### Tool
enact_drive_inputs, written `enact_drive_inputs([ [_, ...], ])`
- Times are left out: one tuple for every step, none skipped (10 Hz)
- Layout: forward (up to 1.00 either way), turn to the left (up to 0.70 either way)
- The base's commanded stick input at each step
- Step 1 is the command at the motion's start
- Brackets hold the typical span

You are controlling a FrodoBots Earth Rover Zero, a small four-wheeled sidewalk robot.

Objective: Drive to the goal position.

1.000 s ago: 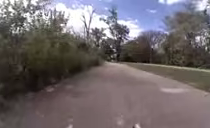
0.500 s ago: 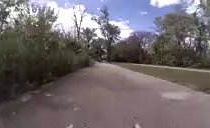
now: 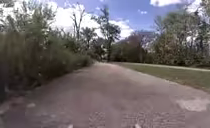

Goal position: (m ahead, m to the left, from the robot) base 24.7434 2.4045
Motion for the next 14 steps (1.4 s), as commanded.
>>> enact_drive_inputs([
  [1.0, 0.0],
  [1.0, 0.0],
  [1.0, 0.0],
  [1.0, 0.0],
  [1.0, 0.0],
  [1.0, 0.0],
  [1.0, -0.35],
  [1.0, -0.39],
  [1.0, -0.4],
  [1.0, -0.4],
  [1.0, -0.24],
  [1.0, -0.01],
  [1.0, 0.0],
  [1.0, 0.0],
])
